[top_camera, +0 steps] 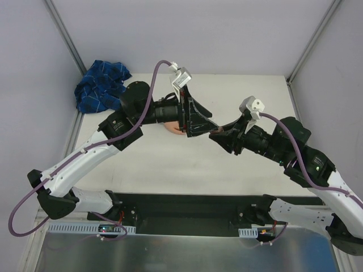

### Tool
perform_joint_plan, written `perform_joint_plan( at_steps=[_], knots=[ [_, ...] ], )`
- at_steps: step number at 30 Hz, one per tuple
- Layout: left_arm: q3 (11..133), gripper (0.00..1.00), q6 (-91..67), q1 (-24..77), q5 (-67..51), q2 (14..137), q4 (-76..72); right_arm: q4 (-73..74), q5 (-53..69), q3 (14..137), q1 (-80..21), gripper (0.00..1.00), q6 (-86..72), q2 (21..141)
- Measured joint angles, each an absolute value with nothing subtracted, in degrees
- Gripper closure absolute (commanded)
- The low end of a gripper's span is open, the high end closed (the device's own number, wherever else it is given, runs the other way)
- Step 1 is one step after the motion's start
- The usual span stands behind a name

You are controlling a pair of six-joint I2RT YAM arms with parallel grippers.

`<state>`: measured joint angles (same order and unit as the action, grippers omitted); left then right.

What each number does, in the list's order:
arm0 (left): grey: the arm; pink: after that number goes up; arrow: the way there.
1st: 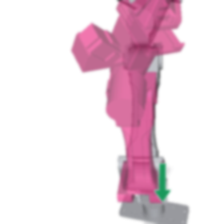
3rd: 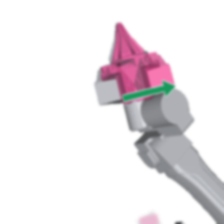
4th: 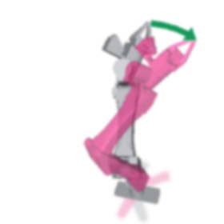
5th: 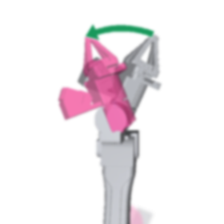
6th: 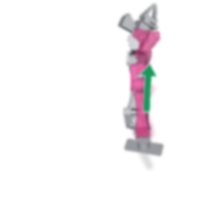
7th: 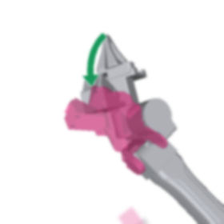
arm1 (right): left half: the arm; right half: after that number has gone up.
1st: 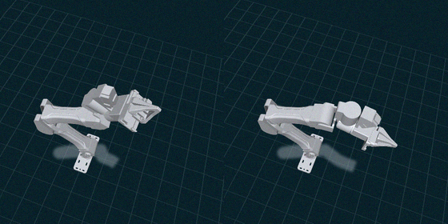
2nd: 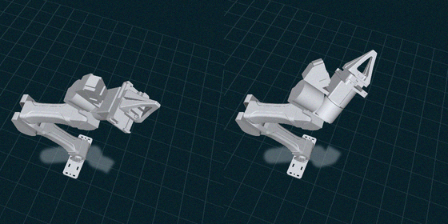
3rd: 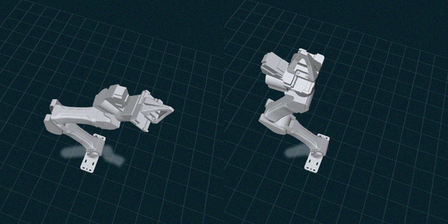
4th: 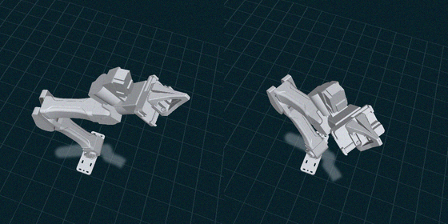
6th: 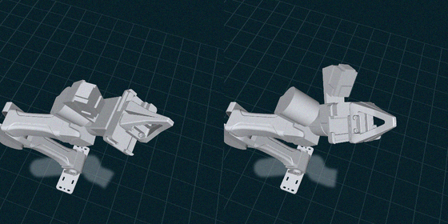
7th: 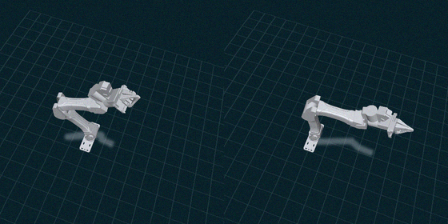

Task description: Paint the nails

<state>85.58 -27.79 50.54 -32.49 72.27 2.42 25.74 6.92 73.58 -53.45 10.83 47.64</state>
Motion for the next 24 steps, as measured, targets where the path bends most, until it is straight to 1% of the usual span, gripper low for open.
perform_joint_plan(
  at_steps=[2, 3, 6, 7, 8, 9, 14, 18, 21, 24],
  knots=[
    [85.58, 0.38, -28.27, 50.59, -32.27, 73.17, 2.46, 25.69, 4.95, 73.60, -54.00, 1.00, 11.05, 47.79],
    [85.58, 0.49, -28.53, 50.65, -32.27, 73.47, 2.44, 25.71, 4.25, 73.65, -54.19, 1.00, 11.18, 47.92],
    [85.58, 0.73, -29.36, 50.96, -32.29, 74.15, 2.44, 25.69, 2.72, 73.69, -54.72, 1.00, 11.33, 48.40],
    [85.60, 0.88, -29.43, 50.98, -32.36, 74.30, 2.44, 25.69, 2.33, 73.69, -54.81, 1.00, 11.40, 48.49],
    [85.73, 0.96, -29.21, 51.05, -32.49, 74.59, 2.42, 25.69, 1.72, 73.69, -54.98, 1.00, 11.44, 48.56],
    [85.82, 1.00, -29.21, 51.05, -32.69, 74.74, 2.33, 25.71, 1.41, 73.69, -55.02, 1.00, 11.42, 48.53],
    [86.11, 1.00, -29.02, 50.83, -37.87, 75.77, -0.34, 25.76, 1.34, 73.65, -55.13, 1.00, 11.49, 47.46],
    [85.91, 1.00, -29.52, 50.54, -49.30, 76.97, -7.90, 24.84, 6.55, 72.47, -55.22, 1.00, 10.85, 44.01],
    [84.34, 1.00, -33.06, 50.65, -57.54, 77.36, -17.08, 23.40, 17.85, 72.05, -53.71, 1.00, 8.99, 42.28],
    [83.13, 1.00, -38.33, 50.70, -65.82, 77.36, -26.55, 20.99, 30.74, 72.34, -52.66, 1.00, 4.45, 43.77]
  ],
)
